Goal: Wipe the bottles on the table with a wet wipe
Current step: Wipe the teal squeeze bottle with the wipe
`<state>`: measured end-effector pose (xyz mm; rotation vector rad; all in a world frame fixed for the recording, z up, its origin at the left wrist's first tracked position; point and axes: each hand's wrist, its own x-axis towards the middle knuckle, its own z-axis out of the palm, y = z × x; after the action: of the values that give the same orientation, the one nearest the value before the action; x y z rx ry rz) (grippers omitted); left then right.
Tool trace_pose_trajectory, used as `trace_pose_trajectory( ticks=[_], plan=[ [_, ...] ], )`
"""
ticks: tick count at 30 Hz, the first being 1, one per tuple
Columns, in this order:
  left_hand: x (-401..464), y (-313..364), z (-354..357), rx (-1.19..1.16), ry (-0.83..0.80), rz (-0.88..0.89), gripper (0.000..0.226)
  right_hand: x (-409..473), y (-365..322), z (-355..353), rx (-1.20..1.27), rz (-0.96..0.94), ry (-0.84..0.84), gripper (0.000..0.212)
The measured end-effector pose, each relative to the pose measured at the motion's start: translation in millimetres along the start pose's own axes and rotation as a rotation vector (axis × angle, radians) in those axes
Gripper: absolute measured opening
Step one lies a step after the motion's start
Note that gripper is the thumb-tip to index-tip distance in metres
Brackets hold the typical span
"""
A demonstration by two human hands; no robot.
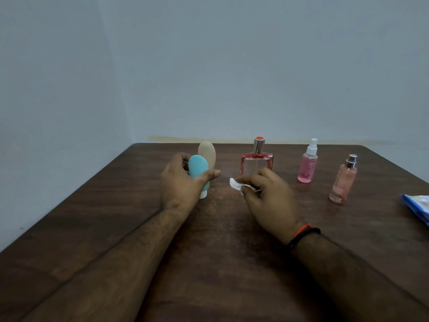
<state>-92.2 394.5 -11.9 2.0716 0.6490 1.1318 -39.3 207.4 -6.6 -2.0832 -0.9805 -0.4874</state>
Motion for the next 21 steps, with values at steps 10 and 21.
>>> trace_pose_trajectory(
  ticks=[10, 21],
  plan=[
    [0.3, -0.5, 1.3, 0.009, 0.006, -0.014, 0.077, -0.2, -0.8, -0.4, 0.002, 0.026, -0.022, 0.026],
    [1.9, -3.3, 2.8, 0.007, -0.016, 0.003, 0.080, 0.0, -0.6, 0.6, -0.006, 0.030, -0.006, 0.026]
  ],
)
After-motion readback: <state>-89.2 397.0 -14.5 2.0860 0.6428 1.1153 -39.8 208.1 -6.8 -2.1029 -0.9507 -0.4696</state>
